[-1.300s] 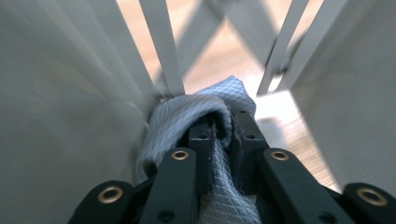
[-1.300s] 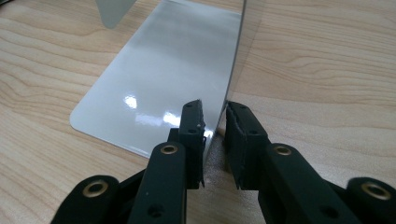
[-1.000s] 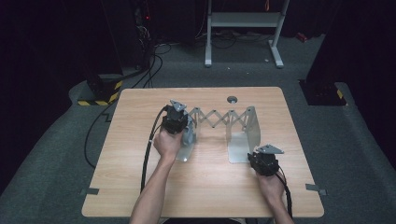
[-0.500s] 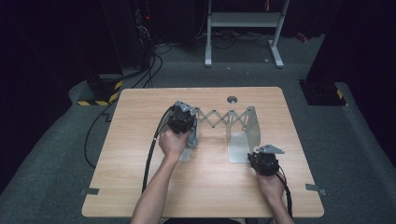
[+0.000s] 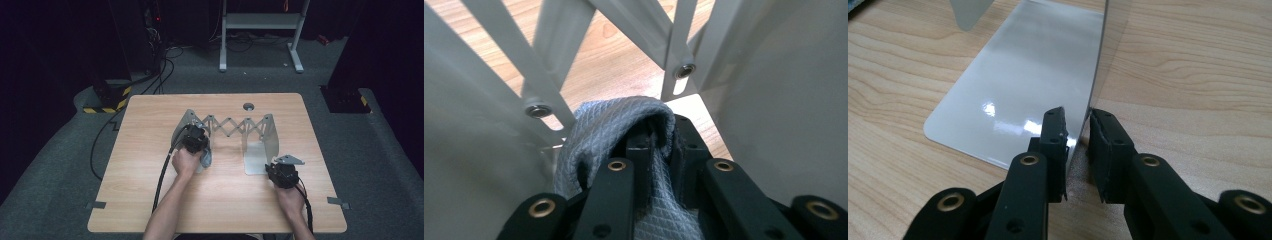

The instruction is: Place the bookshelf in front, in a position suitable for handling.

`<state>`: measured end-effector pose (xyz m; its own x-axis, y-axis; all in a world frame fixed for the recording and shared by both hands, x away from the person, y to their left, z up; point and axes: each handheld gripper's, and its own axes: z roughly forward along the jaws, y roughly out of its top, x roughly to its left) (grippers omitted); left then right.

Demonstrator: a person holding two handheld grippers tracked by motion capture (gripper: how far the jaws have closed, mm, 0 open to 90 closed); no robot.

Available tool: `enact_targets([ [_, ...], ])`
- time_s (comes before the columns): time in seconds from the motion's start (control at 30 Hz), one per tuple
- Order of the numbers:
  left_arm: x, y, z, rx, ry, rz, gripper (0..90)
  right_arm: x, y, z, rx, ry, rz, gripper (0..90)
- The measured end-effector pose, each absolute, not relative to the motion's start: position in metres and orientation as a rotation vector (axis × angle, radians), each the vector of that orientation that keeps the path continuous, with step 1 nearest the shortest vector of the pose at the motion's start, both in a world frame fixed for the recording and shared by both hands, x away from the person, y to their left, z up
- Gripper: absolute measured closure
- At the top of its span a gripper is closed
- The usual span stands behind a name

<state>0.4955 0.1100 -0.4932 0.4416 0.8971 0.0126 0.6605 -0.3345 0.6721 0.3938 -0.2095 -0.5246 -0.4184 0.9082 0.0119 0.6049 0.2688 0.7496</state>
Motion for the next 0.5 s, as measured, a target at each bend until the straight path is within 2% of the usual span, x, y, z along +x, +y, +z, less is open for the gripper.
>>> enact_targets([
  [0.5,0.483,0.111,-0.423,1.956,1.128,0.585,80.6,0.394,-0.210,-0.525,1.367,2.122,0.968,77.5],
])
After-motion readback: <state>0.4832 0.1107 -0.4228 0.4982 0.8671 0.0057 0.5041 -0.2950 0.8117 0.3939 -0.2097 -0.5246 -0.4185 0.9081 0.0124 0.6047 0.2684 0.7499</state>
